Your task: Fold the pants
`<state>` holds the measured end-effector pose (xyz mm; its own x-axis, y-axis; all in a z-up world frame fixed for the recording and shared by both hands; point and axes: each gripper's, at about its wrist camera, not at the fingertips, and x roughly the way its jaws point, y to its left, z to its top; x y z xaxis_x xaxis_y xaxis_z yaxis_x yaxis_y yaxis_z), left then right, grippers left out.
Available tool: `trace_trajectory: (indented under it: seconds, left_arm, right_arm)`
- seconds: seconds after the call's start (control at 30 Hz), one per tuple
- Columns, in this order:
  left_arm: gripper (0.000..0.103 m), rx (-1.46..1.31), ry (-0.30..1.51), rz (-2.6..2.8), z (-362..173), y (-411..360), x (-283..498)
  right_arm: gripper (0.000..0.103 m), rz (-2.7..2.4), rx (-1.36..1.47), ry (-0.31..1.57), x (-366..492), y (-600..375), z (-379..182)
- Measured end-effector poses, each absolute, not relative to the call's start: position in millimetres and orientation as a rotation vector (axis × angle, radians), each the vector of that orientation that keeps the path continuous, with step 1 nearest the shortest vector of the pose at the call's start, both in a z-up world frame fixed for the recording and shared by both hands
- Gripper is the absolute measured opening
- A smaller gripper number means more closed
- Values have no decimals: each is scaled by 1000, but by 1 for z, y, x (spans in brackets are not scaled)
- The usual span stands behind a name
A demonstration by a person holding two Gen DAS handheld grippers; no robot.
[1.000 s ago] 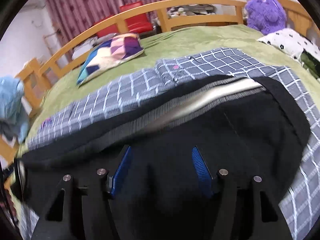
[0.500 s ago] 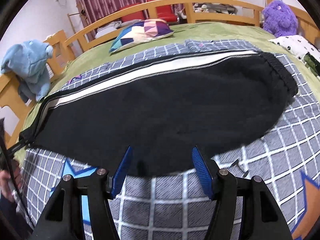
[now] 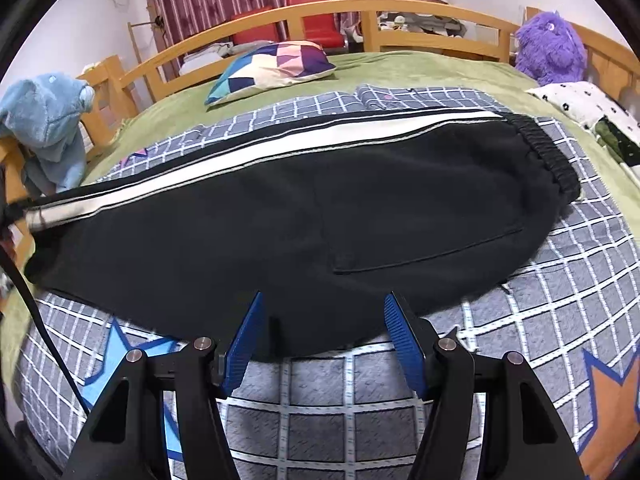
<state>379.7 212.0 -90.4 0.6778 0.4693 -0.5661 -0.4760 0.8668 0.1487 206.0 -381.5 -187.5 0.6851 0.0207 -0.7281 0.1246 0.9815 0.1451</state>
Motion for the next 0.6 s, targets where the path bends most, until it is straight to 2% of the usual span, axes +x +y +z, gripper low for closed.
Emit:
trace_trajectory:
  seconds: [0.1,0.23,0.4,0.6]
  left_arm:
    - [87,23,548,543,-71,206,362]
    - [87,-22,608,435,-74,193,335]
    - [87,-180,770,224,-128,167,277]
    - [87,-426,880,44,-200,155,232]
  right_arm:
    - [62,-82,201,823,200,-386,-188]
    - [62,-91,229,834,184,-394,-187]
    - [62,-127,250,817,163,-411,-185]
    - [63,-158,368,836,158,-455,-203]
